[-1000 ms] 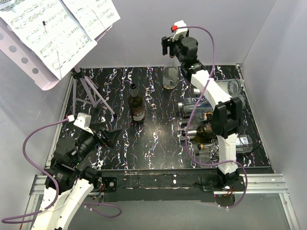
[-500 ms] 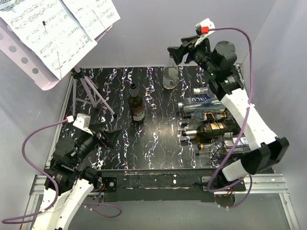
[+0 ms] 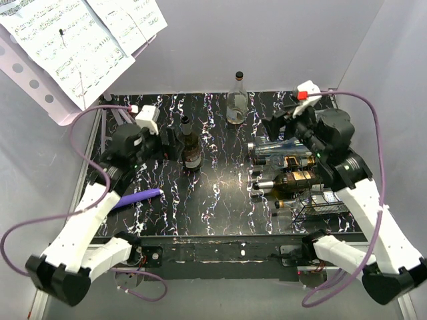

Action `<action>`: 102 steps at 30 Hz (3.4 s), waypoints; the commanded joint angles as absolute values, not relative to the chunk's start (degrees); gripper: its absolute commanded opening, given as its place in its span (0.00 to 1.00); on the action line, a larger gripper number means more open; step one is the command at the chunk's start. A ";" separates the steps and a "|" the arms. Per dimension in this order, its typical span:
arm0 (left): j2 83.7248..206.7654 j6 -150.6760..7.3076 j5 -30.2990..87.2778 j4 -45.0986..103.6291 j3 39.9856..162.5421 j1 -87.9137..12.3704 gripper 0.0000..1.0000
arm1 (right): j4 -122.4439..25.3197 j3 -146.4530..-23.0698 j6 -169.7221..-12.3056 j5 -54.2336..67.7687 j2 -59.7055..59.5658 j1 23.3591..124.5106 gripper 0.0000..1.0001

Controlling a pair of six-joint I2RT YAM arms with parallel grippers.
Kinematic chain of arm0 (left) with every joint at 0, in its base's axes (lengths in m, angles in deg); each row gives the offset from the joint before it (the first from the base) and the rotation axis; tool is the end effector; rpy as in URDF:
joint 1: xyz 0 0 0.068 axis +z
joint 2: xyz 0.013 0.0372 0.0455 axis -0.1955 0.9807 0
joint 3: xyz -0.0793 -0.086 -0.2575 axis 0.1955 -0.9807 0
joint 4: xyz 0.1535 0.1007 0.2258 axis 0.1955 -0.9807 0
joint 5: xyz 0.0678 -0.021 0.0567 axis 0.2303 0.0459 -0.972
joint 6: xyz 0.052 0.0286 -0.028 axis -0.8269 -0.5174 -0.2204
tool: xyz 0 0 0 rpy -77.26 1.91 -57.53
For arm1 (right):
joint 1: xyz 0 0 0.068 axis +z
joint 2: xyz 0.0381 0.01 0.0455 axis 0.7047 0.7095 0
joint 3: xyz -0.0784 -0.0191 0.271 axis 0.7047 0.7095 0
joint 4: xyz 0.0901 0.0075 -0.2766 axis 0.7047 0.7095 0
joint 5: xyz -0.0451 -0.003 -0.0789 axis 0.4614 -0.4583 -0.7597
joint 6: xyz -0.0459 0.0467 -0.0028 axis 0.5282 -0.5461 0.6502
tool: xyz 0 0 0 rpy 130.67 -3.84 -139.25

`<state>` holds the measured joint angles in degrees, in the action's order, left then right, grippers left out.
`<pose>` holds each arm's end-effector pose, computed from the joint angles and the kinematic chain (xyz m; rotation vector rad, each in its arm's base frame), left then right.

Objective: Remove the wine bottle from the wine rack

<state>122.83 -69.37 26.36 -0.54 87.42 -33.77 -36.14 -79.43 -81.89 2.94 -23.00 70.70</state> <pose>0.2200 -0.0970 0.3703 0.2209 1.9831 -0.5186 0.2308 0.1159 0.4614 -0.4399 1.5366 0.3737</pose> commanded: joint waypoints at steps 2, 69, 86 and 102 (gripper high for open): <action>129.68 -70.35 25.76 6.93 90.62 -33.95 0.89 | -38.35 -74.35 -78.31 3.51 -32.53 70.47 0.84; 192.81 -84.41 12.93 22.94 151.18 -36.15 0.91 | -43.36 -66.08 -93.78 12.75 -39.84 70.47 0.80; 147.84 -76.59 33.40 20.75 119.13 -37.38 0.98 | -35.19 -68.72 -73.95 4.24 -33.78 70.47 0.82; 99.48 -69.38 49.97 3.18 68.67 -38.78 0.98 | -6.11 -78.12 -19.27 15.74 -16.13 68.72 0.72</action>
